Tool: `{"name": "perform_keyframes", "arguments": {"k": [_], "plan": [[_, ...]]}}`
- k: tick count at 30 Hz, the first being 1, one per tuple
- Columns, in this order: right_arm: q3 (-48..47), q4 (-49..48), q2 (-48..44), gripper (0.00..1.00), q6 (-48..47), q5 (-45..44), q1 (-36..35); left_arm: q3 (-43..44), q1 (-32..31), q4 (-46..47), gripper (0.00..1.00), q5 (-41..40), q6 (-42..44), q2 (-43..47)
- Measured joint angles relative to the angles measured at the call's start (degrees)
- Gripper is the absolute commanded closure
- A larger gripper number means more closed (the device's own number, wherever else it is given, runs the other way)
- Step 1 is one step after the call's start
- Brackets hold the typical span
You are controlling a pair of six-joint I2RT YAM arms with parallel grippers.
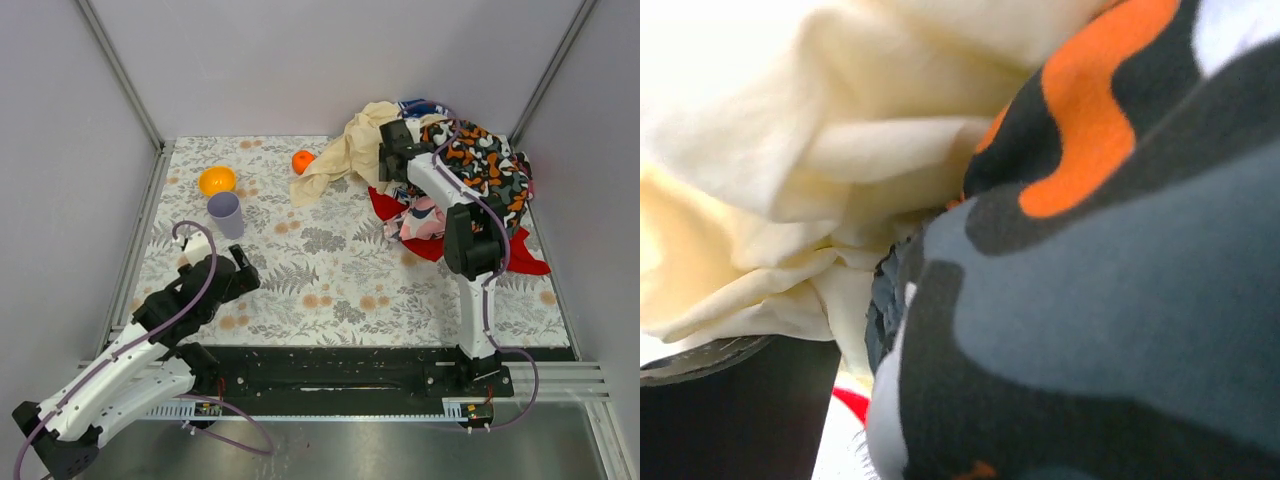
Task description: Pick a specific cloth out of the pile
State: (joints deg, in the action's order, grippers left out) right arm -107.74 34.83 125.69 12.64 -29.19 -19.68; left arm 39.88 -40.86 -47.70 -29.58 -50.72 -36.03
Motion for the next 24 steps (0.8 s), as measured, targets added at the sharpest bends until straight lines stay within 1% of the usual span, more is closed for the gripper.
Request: {"name": "perform_keyframes", "arguments": {"k": [7,10,14,19,24], "plan": [[-9.4,0.9,2.7,0.01,-1.8,-0.6,6.6,1.2,0.0,3.3,0.01,0.6,1.9,-6.3],[-12.7,1.8,5.2,0.01,-2.3,0.4,10.6,3.4,0.0,6.1,0.01,1.8,4.2,-11.7],[-15.4,3.0,8.3,0.01,-2.9,4.4,15.9,8.0,0.1,11.4,0.01,4.0,7.9,-20.8],[-15.9,3.3,10.2,0.01,-3.8,11.5,21.6,19.2,0.1,17.1,0.01,8.6,12.7,-36.5],[-16.0,3.1,11.3,0.01,-4.8,17.6,24.8,33.4,0.1,23.9,0.01,17.0,16.2,-54.8]]}}
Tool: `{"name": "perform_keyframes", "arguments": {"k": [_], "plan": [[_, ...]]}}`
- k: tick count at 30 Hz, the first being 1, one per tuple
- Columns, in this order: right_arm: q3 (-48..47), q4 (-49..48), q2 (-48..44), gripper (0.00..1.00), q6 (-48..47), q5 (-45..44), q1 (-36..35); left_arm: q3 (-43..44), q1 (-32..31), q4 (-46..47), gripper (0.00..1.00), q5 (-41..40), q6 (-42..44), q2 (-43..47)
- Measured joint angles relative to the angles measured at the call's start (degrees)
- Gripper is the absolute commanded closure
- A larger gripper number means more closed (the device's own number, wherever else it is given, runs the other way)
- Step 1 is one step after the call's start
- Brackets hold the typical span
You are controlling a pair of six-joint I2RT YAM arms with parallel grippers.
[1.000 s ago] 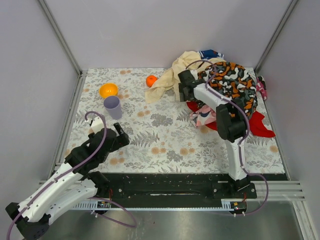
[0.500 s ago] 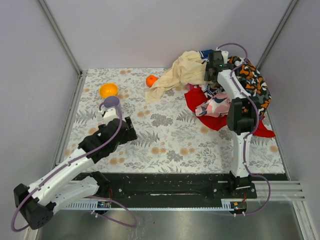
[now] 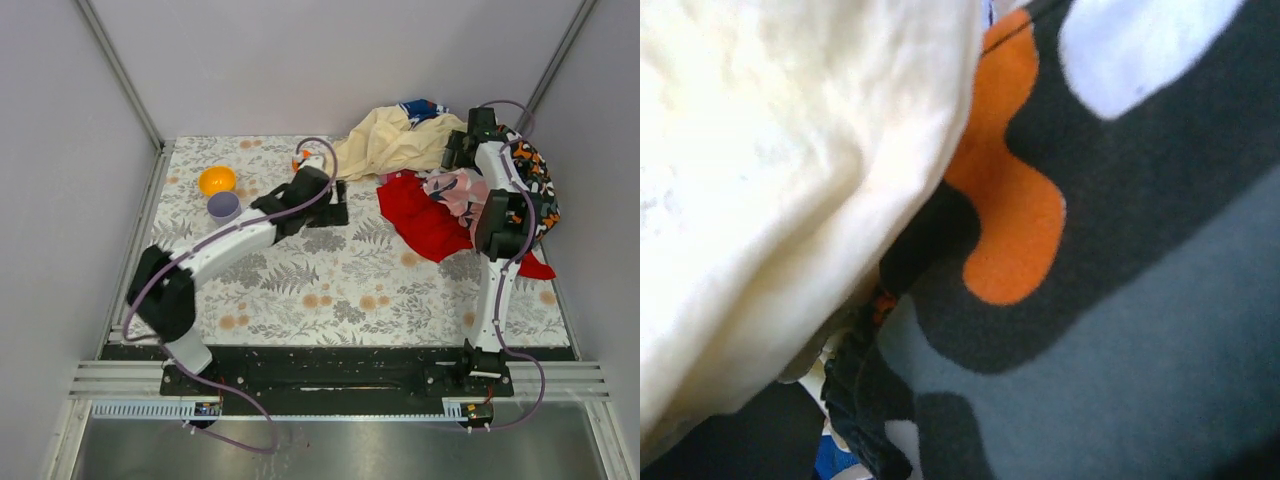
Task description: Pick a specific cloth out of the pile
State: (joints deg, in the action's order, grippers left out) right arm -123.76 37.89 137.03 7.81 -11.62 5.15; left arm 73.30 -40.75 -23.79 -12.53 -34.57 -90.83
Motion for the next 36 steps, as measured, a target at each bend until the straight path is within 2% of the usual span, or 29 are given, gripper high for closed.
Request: {"name": "perform_keyframes", "arguments": {"k": [5,8,12,15,16,18,20,23,25,26,32,36], "plan": [[0.0,-0.5,0.4,0.01,-1.0,2.6,0.4,16.7,-0.6,4.5,0.01,9.5,0.7,-19.7],[0.5,-1.2,0.4,0.01,-1.8,3.4,0.5,26.3,-1.9,5.8,0.01,11.2,0.9,-30.3],[3.3,-4.3,0.2,0.0,-2.7,4.3,0.6,44.9,-4.0,4.0,0.01,12.6,1.0,-46.5],[5.4,-6.5,-0.6,0.01,-3.0,4.7,0.6,52.4,-5.2,4.0,0.01,12.8,-0.1,-53.7],[6.2,-7.2,-1.0,0.0,-3.1,4.8,0.7,53.6,-5.5,4.2,0.03,12.8,-0.5,-55.2],[7.2,-8.2,-1.4,0.01,-3.3,5.1,0.7,55.8,-6.1,4.9,0.15,12.5,-1.8,-57.4],[8.2,-9.1,-1.8,0.01,-3.4,5.2,0.7,57.9,-6.3,5.9,0.34,12.9,-3.6,-58.7],[9.7,-10.4,-2.6,0.01,-3.5,5.3,0.8,58.6,-6.8,7.4,0.65,13.0,-5.6,-60.2],[10.9,-11.5,-3.2,0.01,-3.5,5.3,0.8,58.8,-7.0,8.1,0.93,12.6,-6.8,-61.3],[11.7,-12.0,-3.6,0.0,-3.5,5.4,0.8,59.0,-7.0,8.6,1.0,12.3,-7.4,-61.7],[14.4,-14.0,-5.1,0.01,-3.5,5.4,0.8,61.7,-7.2,7.2,1.0,10.5,-6.6,-62.3],[15.3,-14.7,-5.4,0.01,-3.4,5.1,0.8,40.0,-7.3,9.6,1.0,3.5,-0.6,-46.4]]}}
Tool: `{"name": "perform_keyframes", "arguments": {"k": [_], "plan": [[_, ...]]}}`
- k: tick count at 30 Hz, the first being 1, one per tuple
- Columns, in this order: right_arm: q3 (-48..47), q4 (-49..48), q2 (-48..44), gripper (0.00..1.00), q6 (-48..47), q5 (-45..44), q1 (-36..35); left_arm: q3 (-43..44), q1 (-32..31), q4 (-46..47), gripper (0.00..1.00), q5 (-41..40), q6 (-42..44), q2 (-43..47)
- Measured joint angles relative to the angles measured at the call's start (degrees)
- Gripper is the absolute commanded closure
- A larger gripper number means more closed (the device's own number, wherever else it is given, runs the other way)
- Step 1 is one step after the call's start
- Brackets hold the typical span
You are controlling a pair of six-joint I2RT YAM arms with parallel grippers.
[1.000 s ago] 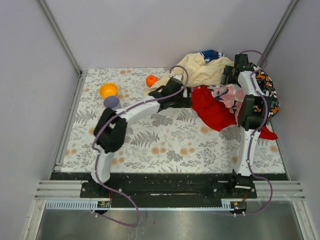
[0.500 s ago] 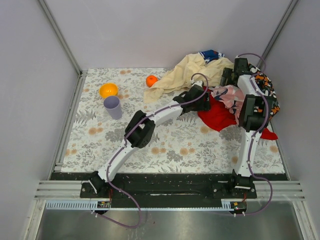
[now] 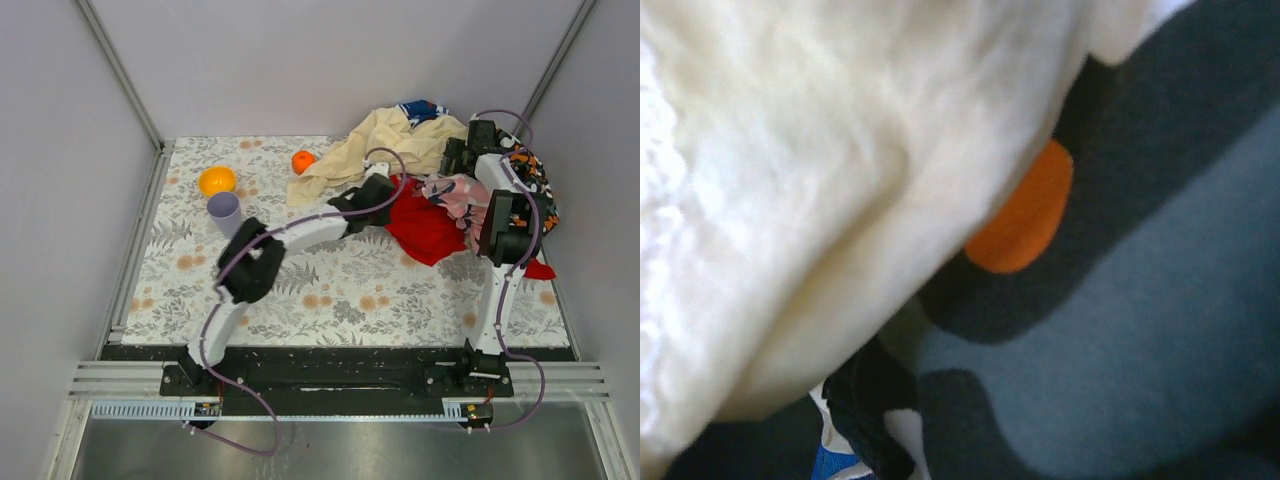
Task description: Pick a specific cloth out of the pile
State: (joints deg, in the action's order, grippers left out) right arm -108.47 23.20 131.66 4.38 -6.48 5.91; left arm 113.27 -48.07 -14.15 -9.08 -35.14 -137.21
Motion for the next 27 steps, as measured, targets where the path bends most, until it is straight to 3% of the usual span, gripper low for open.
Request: {"name": "perform_keyframes", "arguments": {"k": [5,7,12,18,27], "plan": [[0.1,0.7,0.0,0.01,0.3,0.0,0.0,-28.1,0.1,6.0,1.0,-10.1,7.1,33.9],[0.1,0.9,0.0,0.01,0.5,0.0,0.1,-34.0,0.2,8.6,1.0,-15.0,9.4,48.0],[0.1,1.4,0.0,0.01,1.1,-0.1,0.3,-41.9,0.9,11.2,1.0,-26.3,13.3,71.9],[0.1,1.5,0.0,0.01,1.2,-0.2,0.3,-45.4,1.2,6.3,1.0,-31.5,16.7,83.8],[1.3,2.2,-1.4,0.0,1.2,-0.4,0.3,-44.6,1.2,0.8,1.0,-26.5,17.8,85.3]]}}
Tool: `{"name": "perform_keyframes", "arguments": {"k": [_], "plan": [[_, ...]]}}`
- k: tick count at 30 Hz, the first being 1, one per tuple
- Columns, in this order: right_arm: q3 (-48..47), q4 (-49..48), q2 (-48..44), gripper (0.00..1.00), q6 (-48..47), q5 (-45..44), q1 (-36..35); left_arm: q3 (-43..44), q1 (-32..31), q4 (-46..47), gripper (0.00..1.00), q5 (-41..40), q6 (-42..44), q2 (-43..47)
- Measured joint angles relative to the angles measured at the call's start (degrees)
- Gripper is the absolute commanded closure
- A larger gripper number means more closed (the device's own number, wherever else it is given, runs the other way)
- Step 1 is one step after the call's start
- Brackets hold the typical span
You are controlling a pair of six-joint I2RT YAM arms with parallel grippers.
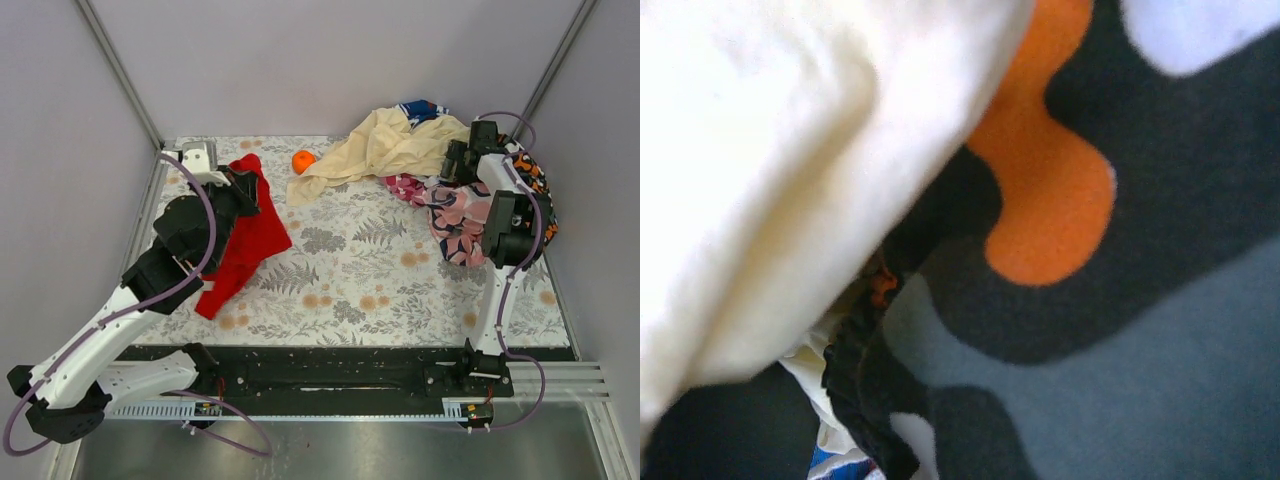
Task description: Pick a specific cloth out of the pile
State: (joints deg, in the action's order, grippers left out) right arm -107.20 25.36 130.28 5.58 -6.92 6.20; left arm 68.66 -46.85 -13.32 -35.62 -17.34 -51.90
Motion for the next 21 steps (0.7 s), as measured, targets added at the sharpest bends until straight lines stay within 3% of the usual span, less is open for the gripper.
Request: {"name": "perform_keyframes", "arguments": {"k": [13,21], "plan": [[4.3,8.0,-15.1,0.01,1.0,0.1,1.1,3.0,0.0,-0.3,1.0,7.6,-2.5,-9.8],[9.4,10.2,-25.1,0.01,4.6,4.2,1.2,2.9,0.0,-0.8,1.0,8.8,-9.9,-20.0]]}}
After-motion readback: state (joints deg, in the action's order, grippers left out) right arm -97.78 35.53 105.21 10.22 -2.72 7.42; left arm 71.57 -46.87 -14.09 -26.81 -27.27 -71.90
